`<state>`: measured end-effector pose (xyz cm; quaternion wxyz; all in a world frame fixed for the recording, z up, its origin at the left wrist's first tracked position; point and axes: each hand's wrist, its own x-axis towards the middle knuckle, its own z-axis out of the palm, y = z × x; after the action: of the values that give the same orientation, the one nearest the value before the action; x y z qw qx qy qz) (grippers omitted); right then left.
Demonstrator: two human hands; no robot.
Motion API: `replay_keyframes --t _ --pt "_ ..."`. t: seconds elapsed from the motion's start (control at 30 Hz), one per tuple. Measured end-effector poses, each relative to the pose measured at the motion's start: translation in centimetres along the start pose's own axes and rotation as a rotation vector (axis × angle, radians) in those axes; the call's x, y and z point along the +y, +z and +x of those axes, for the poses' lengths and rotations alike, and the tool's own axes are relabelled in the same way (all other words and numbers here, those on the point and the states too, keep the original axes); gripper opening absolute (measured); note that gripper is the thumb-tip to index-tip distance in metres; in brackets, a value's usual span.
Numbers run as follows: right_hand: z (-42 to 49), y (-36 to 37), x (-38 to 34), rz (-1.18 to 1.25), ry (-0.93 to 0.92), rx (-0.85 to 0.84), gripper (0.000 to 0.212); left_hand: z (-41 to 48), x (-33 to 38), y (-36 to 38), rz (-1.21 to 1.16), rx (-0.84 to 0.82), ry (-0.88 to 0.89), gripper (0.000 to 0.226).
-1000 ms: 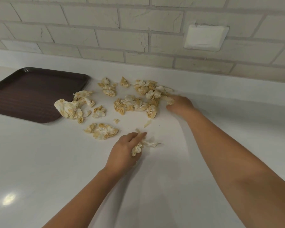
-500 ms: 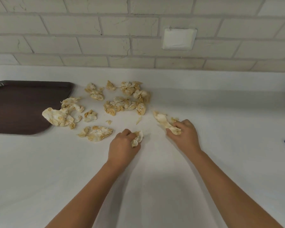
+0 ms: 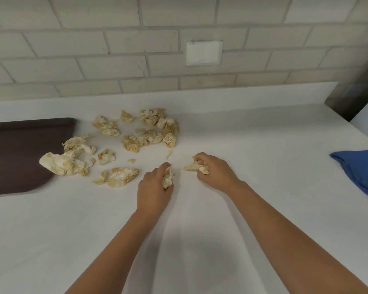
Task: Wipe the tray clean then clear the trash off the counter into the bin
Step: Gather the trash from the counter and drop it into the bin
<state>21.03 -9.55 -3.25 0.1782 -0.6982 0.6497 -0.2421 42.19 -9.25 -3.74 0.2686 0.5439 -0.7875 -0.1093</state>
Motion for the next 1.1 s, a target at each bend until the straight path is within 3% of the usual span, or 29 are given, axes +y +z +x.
replay_keyframes --t 0.07,0.17,0.3,0.37,0.5,0.6,0.67,0.73,0.93,1.1 --pt "-1.0 0.2 0.2 -0.084 -0.078 0.029 0.040 0.0 -0.3 0.0 0.055 -0.035 0.065 0.045" --pt "-3.2 1.1 0.4 -0.253 -0.204 0.158 0.023 -0.4 -0.3 -0.1 0.141 -0.015 0.101 0.024" --pt "-7.0 2.0 -0.1 -0.376 -0.224 0.309 0.023 -1.4 -0.2 0.4 0.281 0.022 0.180 0.021" --pt "-8.9 1.8 -0.2 -0.376 -0.203 0.330 0.014 -1.2 0.4 0.3 0.290 0.007 0.131 0.012" --pt "-13.7 -1.3 0.5 -0.124 0.105 0.350 0.015 -1.6 3.6 0.0 0.113 -0.092 -0.174 0.013" --pt "-18.8 -6.0 2.9 0.389 0.376 0.410 0.022 -4.6 10.0 0.6 -0.283 -0.202 -0.329 0.013" --pt "-23.1 -9.7 5.1 0.713 0.463 0.485 0.031 -7.7 16.0 1.7 -0.587 -0.274 -0.398 0.013" --pt "-27.7 -13.1 7.8 0.878 0.518 0.544 0.033 -11.0 22.3 3.2 -0.752 -0.361 -0.429 0.015" --pt "-41.1 -17.5 18.0 0.804 0.673 0.562 0.034 -20.5 38.2 10.7 -0.917 -0.571 -0.384 0.017" --pt "-50.0 -16.7 26.1 0.774 0.867 0.510 0.029 -26.4 44.6 19.7 -0.942 -0.718 -0.480 0.026"
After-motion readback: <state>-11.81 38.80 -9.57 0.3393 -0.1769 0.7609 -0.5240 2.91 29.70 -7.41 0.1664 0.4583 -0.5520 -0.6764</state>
